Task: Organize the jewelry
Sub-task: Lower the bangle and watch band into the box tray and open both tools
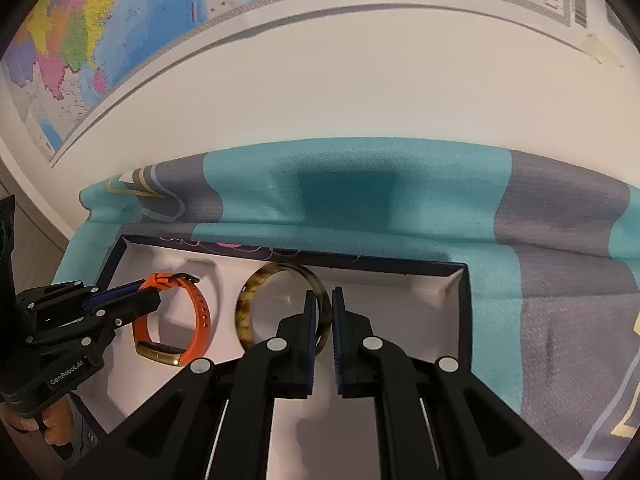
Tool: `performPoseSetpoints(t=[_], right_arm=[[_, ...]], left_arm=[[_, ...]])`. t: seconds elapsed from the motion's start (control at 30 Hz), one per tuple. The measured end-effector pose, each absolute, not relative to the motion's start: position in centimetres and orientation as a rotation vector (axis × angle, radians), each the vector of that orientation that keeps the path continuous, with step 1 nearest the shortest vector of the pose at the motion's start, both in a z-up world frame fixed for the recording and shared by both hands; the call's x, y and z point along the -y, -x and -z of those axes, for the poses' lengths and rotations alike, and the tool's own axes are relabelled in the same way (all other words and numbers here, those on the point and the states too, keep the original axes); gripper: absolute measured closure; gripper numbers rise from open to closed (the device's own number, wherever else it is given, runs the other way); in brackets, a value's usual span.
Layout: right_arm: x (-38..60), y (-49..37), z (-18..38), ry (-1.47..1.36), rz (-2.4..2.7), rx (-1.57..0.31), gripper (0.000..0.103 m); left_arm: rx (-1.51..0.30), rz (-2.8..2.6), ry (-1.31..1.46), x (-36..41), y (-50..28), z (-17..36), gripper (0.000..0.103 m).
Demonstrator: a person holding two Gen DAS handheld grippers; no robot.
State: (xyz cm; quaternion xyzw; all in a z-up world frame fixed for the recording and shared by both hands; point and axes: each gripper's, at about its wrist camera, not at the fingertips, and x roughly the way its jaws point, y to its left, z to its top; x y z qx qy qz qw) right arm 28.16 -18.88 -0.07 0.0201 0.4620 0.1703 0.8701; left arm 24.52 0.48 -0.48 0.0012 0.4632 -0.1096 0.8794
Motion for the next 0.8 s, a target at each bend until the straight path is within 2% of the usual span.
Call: performPoseSetpoints(t=[0.2, 0.23, 0.3, 0.33, 0.43, 0.53, 0.6, 0.8], right_arm=[[19.2, -28.8, 0.8, -0.084, -0.339, -0.997, 0.095], [19.4, -28.7, 0.7, -0.092, -0.33, -0.99, 0.092], [19.7, -28.4, 0.3, -0.106, -0.321, -0.967, 0.078], [19.9, -27.9, -0.3, -0.108, -0.325, -0.944, 0.077], [20.4, -25.9, -1.9, -0.103, -0.379, -0.884, 0.066], [21.3, -23.3, -3.4, -0.089, -0.434, -0.84, 0.063], [22.1, -20.8, -4.4, -0.066, -0.474, -0.805, 0.052], [25.3, -14.8, -4.6, 0.012, -0.508, -0.794, 0.049]], left_arm=[[-0.989, 0.203, -0.009, -0.5, -25.9, 0.9, 0.092], [-0.996, 0.195, -0.008, -0.5, -26.2, 1.1, 0.092], [-1.005, 0.184, 0.004, -0.5, -26.7, 1.1, 0.09], [-1.006, 0.177, 0.004, -0.5, -26.8, 1.1, 0.089], [-0.988, 0.16, -0.008, -0.4, -26.8, 0.7, 0.071], [-0.943, 0.153, -0.013, -0.6, -25.7, -0.4, 0.065], [-0.9, 0.142, -0.021, -0.8, -24.2, -1.5, 0.051], [-0.756, 0.166, -0.057, -0.7, -18.2, -4.7, 0.043]])
